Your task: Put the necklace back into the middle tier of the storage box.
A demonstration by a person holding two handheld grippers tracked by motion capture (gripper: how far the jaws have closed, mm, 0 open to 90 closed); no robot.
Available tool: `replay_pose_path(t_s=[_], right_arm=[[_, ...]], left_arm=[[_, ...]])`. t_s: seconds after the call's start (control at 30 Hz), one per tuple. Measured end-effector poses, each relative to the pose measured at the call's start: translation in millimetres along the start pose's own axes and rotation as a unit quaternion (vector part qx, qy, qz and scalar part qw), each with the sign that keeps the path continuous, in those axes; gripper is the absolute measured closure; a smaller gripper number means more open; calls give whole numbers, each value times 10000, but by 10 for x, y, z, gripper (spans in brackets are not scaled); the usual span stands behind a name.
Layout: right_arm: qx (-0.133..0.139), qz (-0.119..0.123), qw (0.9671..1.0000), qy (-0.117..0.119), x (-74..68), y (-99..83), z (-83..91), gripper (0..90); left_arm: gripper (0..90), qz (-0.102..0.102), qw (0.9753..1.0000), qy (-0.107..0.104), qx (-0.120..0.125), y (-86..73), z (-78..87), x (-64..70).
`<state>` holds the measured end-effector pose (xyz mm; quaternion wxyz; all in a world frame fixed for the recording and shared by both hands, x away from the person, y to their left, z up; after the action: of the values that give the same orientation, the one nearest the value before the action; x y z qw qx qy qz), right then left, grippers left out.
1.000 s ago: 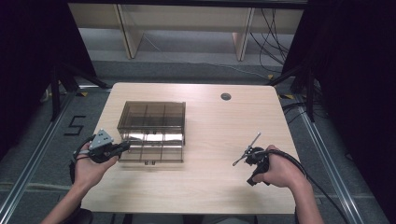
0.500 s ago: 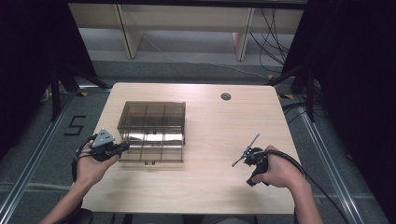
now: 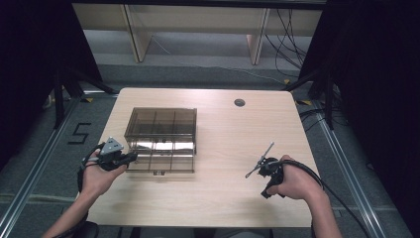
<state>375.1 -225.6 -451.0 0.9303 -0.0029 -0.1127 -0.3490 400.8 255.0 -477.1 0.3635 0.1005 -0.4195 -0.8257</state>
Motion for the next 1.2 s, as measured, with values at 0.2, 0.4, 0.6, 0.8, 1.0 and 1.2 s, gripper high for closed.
replay_pose_path(t_s=[0.2,0.4,0.6,0.8,1.0,1.2], right_arm=[[-22,-9,10000,8,-3,-4,1,554],[-9,17,10000,35,-5,-5,-5,551],[-59,32,10000,4,-10,3,-4,551],[-40,74,10000,4,-8,4,-12,551],[-35,59,10000,32,-13,8,-17,550],[-42,52,10000,41,-20,8,-18,550]], left_arm=[[877,71,9999,-65,-55,-20,-60,17],[877,98,9998,-56,-144,-29,-91,12],[876,139,9993,-134,-328,-34,-106,16],[875,169,9984,-179,-514,-51,-122,-6],[873,246,9978,-224,-575,-59,-139,-2],[863,193,9974,-209,-655,-62,-141,-10]])
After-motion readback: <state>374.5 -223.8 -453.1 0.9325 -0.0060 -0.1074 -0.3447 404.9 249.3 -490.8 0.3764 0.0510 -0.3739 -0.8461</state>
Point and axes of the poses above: each handheld gripper's, and its own axes: z roughly backward along the jaws, y roughly out of its top, x roughly to its right, the point moved 2 cm from there along -z, roughly forward along the jaws, and after that the axes turned 15 degrees about -y, right-handed, at the moved point
